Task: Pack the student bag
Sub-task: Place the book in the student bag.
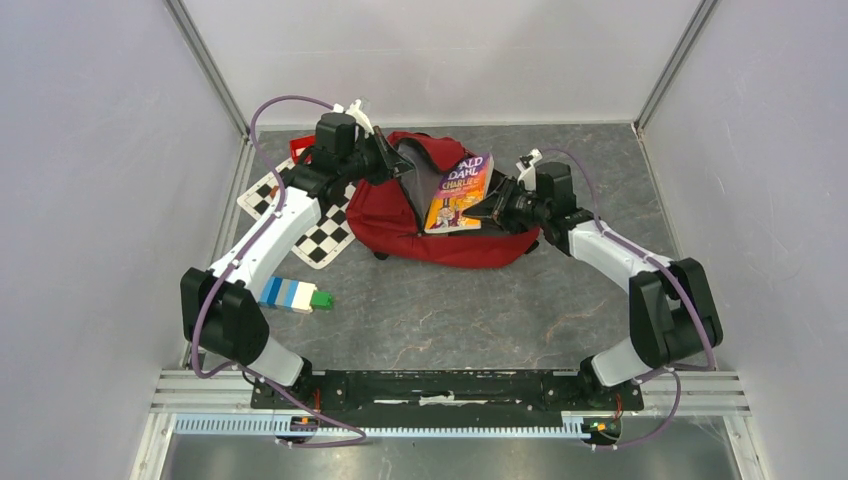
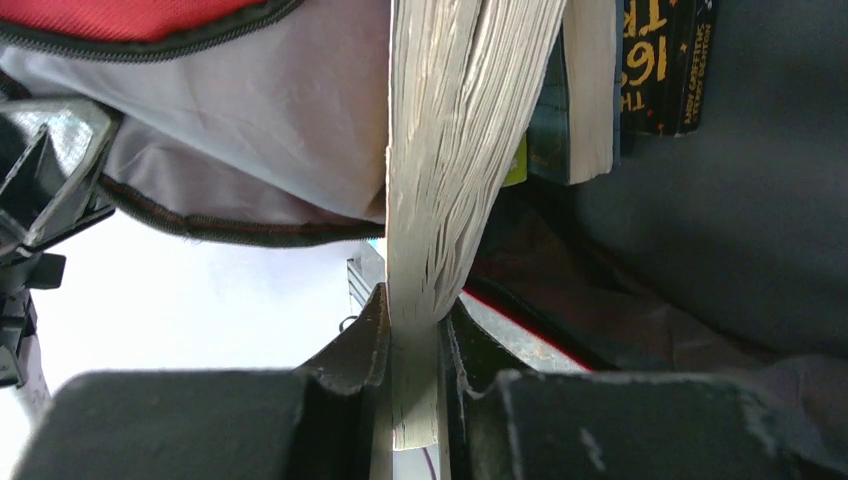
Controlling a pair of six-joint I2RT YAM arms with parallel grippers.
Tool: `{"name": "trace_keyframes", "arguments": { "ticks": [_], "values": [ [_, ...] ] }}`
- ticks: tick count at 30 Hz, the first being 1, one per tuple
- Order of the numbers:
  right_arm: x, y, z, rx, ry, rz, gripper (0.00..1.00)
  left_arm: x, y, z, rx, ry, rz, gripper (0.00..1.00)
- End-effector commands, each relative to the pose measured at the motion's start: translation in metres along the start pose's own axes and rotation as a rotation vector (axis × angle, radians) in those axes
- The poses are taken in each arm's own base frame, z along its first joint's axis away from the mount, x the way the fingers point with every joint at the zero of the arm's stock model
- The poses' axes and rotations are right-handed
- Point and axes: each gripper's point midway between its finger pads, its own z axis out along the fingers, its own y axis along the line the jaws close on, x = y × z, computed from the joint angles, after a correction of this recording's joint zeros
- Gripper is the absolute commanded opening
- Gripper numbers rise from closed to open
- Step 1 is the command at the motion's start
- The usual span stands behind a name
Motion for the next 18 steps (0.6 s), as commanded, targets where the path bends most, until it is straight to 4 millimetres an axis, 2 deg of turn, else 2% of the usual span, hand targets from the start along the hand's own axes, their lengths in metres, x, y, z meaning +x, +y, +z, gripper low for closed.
{"name": "trace_keyframes", "arguments": {
  "ticks": [1,10,13,16,18],
  "values": [
    [-0.022,0.040,0.010,-0.129,-0.033,-0.134,0.00,-0.027,-0.039,-0.018,0.114,-0.087,0.002,0.02],
    [-0.024,0.041,0.044,-0.155,0.006,-0.240,0.00,-0.028,-0.044,-0.026,0.128,-0.093,-0.010,0.02],
    [-0.019,0.025,0.063,-0.102,0.052,-0.268,0.00,-0.026,-0.046,-0.028,0.136,-0.085,-0.012,0.02],
    [0.001,-0.002,0.076,-0.020,0.118,-0.262,0.00,-0.027,-0.048,-0.031,0.139,-0.088,-0.013,0.02],
    [0.014,-0.013,0.081,0.008,0.142,-0.248,0.00,-0.028,-0.048,-0.033,0.137,-0.093,-0.013,0.02]
  ]
}}
